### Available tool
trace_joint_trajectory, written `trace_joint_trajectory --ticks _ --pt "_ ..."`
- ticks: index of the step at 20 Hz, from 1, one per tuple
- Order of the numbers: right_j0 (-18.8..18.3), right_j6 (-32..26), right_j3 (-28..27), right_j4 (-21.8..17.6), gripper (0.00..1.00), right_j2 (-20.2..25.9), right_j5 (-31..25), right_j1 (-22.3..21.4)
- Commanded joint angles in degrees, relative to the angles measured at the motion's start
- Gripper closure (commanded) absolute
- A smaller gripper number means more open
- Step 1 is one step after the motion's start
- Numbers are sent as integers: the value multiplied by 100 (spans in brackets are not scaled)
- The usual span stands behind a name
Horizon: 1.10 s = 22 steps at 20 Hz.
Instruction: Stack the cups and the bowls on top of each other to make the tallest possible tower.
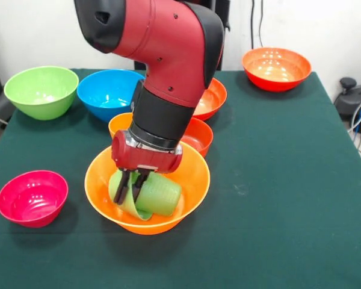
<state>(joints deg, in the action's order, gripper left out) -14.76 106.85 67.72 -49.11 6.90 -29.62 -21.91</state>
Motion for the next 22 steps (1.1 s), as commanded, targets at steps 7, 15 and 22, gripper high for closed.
trace_joint_trajectory --ticks 7,15,22 --pt "-1395 -3424 781 2113 100 2685 -2677 -411" --pt "-2077 -3775 780 2906 100 3346 -3069 437" --pt "-2598 -4384 683 3137 100 3793 -2905 1410"
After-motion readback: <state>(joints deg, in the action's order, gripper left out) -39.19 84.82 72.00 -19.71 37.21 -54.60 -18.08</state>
